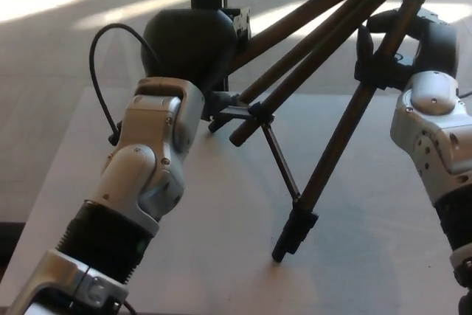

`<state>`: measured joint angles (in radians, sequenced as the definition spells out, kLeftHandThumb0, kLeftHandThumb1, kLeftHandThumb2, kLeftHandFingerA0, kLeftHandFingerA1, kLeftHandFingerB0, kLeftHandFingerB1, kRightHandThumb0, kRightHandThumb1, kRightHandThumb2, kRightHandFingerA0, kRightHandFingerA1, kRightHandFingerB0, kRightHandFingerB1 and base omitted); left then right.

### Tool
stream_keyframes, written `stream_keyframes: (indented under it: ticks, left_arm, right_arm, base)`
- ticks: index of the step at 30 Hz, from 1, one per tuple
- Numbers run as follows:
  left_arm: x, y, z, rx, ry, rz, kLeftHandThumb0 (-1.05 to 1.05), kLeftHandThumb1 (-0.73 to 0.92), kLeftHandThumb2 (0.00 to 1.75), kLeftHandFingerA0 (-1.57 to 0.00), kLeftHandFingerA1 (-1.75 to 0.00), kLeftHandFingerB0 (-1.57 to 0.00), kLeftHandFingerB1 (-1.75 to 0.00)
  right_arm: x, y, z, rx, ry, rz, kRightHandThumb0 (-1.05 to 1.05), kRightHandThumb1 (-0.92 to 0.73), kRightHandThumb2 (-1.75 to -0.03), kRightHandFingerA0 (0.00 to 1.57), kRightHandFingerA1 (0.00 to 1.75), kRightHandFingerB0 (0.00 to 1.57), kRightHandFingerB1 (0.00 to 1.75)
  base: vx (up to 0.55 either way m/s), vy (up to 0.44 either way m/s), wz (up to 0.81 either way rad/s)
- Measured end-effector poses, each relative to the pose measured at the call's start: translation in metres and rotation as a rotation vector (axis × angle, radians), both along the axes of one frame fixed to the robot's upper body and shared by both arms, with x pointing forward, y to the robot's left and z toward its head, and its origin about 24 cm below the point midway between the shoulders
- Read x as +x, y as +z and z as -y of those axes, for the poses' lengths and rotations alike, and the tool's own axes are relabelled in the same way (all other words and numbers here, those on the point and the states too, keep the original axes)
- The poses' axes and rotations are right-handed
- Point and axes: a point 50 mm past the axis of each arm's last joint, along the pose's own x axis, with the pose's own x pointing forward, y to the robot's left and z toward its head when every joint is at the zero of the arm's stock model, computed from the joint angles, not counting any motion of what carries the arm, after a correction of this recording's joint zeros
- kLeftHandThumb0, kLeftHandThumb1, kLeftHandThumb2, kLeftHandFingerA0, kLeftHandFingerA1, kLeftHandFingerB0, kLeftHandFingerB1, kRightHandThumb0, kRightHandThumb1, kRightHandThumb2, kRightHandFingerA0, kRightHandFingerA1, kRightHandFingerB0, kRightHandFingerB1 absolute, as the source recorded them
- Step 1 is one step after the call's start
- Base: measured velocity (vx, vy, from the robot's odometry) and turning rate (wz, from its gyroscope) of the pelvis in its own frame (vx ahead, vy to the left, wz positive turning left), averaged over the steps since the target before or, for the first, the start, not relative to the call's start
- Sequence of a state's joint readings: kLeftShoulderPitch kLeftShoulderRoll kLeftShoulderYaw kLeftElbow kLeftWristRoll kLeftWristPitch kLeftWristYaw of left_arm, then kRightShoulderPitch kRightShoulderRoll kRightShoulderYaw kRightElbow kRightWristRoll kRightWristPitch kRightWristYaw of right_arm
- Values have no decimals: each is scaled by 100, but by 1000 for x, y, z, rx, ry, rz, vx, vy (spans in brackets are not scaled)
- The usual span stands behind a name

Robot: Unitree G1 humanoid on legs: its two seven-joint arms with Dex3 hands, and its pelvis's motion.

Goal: Use both hands of the robot to pick up the tripod lying in the middle of the desk and make it stand upright on the desk

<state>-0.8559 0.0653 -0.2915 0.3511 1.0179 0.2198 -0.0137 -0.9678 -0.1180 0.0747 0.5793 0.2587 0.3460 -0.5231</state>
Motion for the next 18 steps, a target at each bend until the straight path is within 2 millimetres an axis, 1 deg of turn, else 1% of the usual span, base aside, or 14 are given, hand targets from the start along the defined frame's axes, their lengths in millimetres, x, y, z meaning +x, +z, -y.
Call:
stream_keyframes:
  ticks: [1, 2, 3, 5, 6, 7, 9, 12, 13, 14, 15, 17, 18]
  left_arm:
    - [0, -1, -1, -8, 2, -1, -17, 49, 100, -115, -136, -94, -122]
    - [-1, -2, -2, -18, 6, -1, -18, 49, 99, -114, -137, -93, -123]
    - [-1, -3, -3, -28, 10, -4, -12, 57, 88, -80, -175, -62, -160]
    - [-1, -6, -4, -44, 17, -14, -11, 58, 86, -80, -175, -63, -158]
    - [-1, -7, -5, -50, 20, -18, -11, 56, 85, -81, -175, -65, -157]
    - [-2, -9, -5, -56, 22, -23, -12, 56, 83, -81, -175, -66, -158]
    - [-3, -13, -6, -64, 23, -34, -12, 56, 80, -81, -175, -66, -156]
    - [-5, -19, -8, -81, 28, -41, -12, 55, 80, -80, -175, -66, -154]
    - [-6, -20, -9, -86, 30, -40, -13, 59, 78, -81, -174, -70, -147]
    - [-6, -21, -10, -91, 32, -39, -13, 59, 78, -81, -174, -70, -147]
    - [-7, -22, -11, -95, 34, -39, -14, 59, 88, -82, -174, -70, -150]
    - [-8, -25, -12, -108, 38, -39, -14, 59, 88, -82, -174, -70, -150]
    - [-9, -27, -13, -115, 40, -39, -13, 59, 89, -81, -175, -69, -153]
  right_arm:
    - [0, 2, 0, -13, 3, 4, -26, -34, -139, 97, 175, 88, 152]
    - [0, 4, -2, -30, 7, 10, -26, -38, -139, 95, 175, 84, 152]
    - [0, 6, -3, -48, 13, 18, -23, -35, -139, 94, 175, 85, 150]
    - [0, 10, -5, -77, 24, 34, -24, -37, -136, 96, 175, 87, 151]
    - [0, 12, -6, -92, 29, 43, -24, -35, -136, 97, 175, 87, 152]
    - [0, 15, -8, -108, 34, 51, -20, -34, -145, 99, 175, 88, 153]
    - [-1, 18, -11, -138, 43, 68, -23, -34, -146, 100, 175, 87, 155]
    - [-3, 23, -15, -186, 56, 92, -22, -32, -148, 100, 175, 88, 154]
    - [-3, 23, -16, -198, 59, 98, -22, -34, -146, 100, 175, 87, 155]
    - [-4, 24, -17, -212, 63, 104, -22, -34, -146, 100, 175, 87, 155]
    - [-4, 25, -18, -222, 66, 107, -21, -36, -144, 99, 175, 86, 155]
    - [-5, 26, -21, -247, 75, 117, -21, -36, -144, 99, 175, 86, 155]
    - [-5, 27, -23, -259, 80, 123, -22, -36, -140, 98, 175, 86, 154]
  base:
    - [0, 0, 0]
    - [0, 0, 0]
    - [0, 0, 0]
    - [0, 0, 0]
    - [0, 0, 0]
    - [0, 0, 0]
    - [0, 0, 0]
    - [0, 0, 0]
    - [0, 0, 0]
    - [0, 0, 0]
    - [0, 0, 0]
    - [0, 0, 0]
    - [0, 0, 0]
